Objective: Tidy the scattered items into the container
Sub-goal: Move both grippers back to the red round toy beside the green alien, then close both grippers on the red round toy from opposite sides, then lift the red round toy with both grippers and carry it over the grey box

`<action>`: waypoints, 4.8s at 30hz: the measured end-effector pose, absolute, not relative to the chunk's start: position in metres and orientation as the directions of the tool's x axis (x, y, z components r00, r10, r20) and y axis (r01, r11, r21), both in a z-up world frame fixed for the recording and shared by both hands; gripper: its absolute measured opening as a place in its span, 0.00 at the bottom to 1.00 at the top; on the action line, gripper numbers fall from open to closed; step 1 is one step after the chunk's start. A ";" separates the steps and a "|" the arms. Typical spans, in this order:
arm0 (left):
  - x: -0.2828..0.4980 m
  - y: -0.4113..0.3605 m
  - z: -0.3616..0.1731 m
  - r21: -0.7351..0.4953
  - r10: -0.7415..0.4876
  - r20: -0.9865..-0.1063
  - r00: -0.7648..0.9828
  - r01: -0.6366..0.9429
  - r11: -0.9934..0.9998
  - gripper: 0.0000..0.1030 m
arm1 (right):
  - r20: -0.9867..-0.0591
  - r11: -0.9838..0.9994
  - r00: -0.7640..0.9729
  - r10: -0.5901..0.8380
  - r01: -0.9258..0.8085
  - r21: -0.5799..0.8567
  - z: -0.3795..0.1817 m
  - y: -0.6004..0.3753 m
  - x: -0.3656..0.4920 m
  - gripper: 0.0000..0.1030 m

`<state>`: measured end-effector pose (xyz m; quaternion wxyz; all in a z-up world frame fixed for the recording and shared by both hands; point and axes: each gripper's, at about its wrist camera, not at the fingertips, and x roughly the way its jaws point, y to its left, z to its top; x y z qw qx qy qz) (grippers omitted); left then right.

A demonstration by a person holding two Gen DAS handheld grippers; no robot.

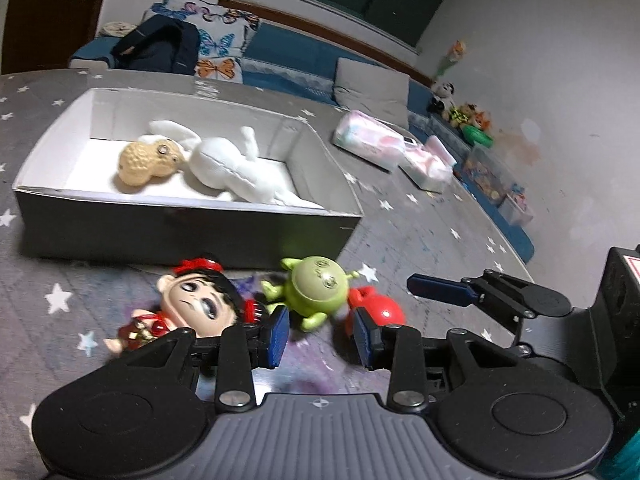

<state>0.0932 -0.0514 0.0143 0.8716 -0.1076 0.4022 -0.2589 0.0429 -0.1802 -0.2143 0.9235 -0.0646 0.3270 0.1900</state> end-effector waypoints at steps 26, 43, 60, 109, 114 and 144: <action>0.111 -0.096 -0.003 -0.410 -0.580 -0.685 0.442 0.424 0.807 0.36 | -0.654 0.937 0.688 0.316 -0.336 0.100 -0.242 -0.196 0.045 0.69; 0.121 -0.099 -0.007 -0.445 -0.605 -0.682 0.411 0.422 0.790 0.36 | -0.658 0.932 0.677 0.329 -0.347 0.109 -0.247 -0.191 0.049 0.67; 0.120 -0.096 -0.008 -0.451 -0.607 -0.680 0.411 0.418 0.788 0.36 | -0.678 0.940 0.673 0.296 -0.332 0.080 -0.258 -0.193 0.045 0.91; 0.122 -0.096 -0.007 -0.465 -0.614 -0.678 0.404 0.410 0.784 0.36 | -0.650 0.953 0.720 0.243 -0.301 0.022 -0.252 -0.182 0.038 0.75; 0.125 -0.097 -0.008 -0.470 -0.613 -0.685 0.393 0.404 0.784 0.36 | -0.653 0.953 0.715 0.250 -0.300 0.037 -0.252 -0.183 0.040 0.65; 0.134 -0.091 -0.016 -0.524 -0.643 -0.677 0.358 0.379 0.762 0.36 | -0.627 0.925 0.755 0.191 -0.353 -0.142 -0.250 -0.168 0.041 0.51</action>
